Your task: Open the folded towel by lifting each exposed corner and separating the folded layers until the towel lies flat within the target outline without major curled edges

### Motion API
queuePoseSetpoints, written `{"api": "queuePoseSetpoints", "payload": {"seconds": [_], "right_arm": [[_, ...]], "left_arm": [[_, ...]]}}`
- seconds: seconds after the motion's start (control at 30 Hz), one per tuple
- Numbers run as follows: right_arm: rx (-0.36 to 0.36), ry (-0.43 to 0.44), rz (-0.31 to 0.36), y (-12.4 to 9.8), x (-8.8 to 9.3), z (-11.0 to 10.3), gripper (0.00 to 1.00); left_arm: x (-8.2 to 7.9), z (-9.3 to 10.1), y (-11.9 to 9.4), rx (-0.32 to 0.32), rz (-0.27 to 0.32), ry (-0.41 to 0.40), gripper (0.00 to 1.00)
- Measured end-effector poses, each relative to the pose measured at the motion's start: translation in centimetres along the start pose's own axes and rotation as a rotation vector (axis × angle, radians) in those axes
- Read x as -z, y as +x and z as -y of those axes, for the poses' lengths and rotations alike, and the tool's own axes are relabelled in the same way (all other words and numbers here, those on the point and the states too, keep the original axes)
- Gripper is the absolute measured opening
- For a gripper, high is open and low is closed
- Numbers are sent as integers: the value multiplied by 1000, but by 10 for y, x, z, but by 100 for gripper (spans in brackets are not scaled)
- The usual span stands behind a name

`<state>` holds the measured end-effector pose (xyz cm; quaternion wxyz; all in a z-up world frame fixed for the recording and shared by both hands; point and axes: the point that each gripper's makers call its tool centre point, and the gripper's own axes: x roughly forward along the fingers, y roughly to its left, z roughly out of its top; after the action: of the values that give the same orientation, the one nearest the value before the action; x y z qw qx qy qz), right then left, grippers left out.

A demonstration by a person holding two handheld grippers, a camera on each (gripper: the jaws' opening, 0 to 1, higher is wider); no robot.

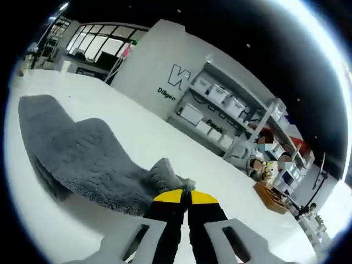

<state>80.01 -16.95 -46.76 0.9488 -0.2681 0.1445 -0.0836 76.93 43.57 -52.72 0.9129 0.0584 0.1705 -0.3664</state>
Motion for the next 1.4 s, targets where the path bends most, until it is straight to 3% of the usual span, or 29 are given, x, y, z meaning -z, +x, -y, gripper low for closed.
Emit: {"api": "queuePoseSetpoints", "payload": {"seconds": [0.47,0.7,0.93,1.13,1.3,1.4], "right_arm": [[76,80,-48,-1,50,76,0],[132,78,-83,-6,79,109,0],[192,114,-90,-10,94,147,0],[216,180,-93,-12,112,165,0],[218,257,-104,-7,136,170,0],[218,275,-110,0,148,173,0]], "left_arm": [[-12,12,2,47,69,41,100],[-8,15,4,67,69,26,100],[-10,16,5,82,95,23,100],[-4,22,9,117,92,10,100],[-9,40,12,199,136,-7,100],[-6,45,15,221,127,-21,100]]}}
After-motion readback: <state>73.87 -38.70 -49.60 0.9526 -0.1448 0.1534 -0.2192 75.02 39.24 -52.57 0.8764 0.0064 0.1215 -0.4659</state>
